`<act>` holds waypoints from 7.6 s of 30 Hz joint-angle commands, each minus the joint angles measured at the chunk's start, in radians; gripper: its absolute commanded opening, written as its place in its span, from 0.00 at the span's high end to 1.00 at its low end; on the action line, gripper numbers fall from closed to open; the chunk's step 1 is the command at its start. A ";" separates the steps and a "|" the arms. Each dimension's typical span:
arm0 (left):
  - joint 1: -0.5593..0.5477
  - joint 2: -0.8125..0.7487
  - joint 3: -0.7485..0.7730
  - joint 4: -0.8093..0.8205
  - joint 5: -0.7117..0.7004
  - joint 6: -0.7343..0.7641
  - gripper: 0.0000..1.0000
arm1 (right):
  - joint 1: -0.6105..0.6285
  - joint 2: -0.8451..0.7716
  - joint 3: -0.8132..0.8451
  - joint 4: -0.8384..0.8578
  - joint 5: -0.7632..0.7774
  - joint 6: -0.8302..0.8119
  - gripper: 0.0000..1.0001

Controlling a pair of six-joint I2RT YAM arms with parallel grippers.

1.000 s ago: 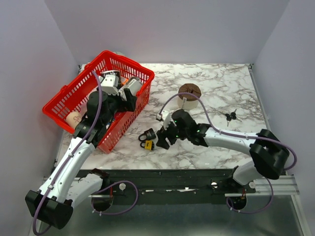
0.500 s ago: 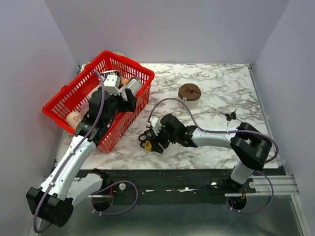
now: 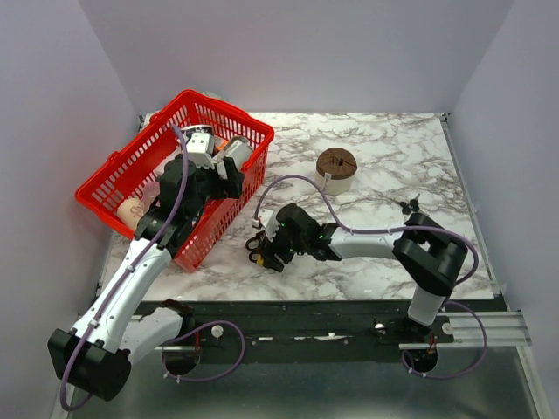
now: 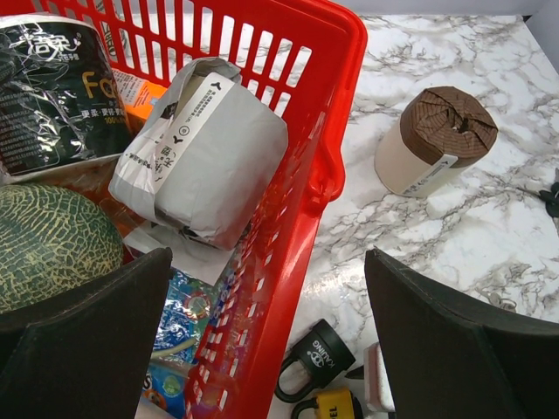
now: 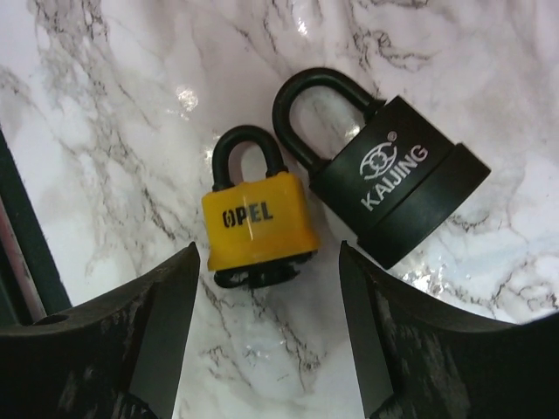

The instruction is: Unlock with the key

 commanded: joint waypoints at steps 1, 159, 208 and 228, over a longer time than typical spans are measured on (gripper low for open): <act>0.006 0.003 0.030 -0.017 0.013 -0.006 0.01 | 0.017 0.037 0.047 0.021 0.047 -0.051 0.27; -0.146 -0.098 -0.230 0.619 0.788 -0.139 1.00 | -0.314 -0.497 -0.015 -0.116 -0.233 0.971 0.31; -0.148 -0.093 -0.231 0.610 0.750 -0.148 1.00 | -0.334 -0.604 -0.147 0.011 -0.221 0.979 0.28; -0.148 -0.067 -0.234 0.602 0.716 -0.147 1.00 | -0.293 -0.584 -0.127 0.011 -0.235 0.906 0.43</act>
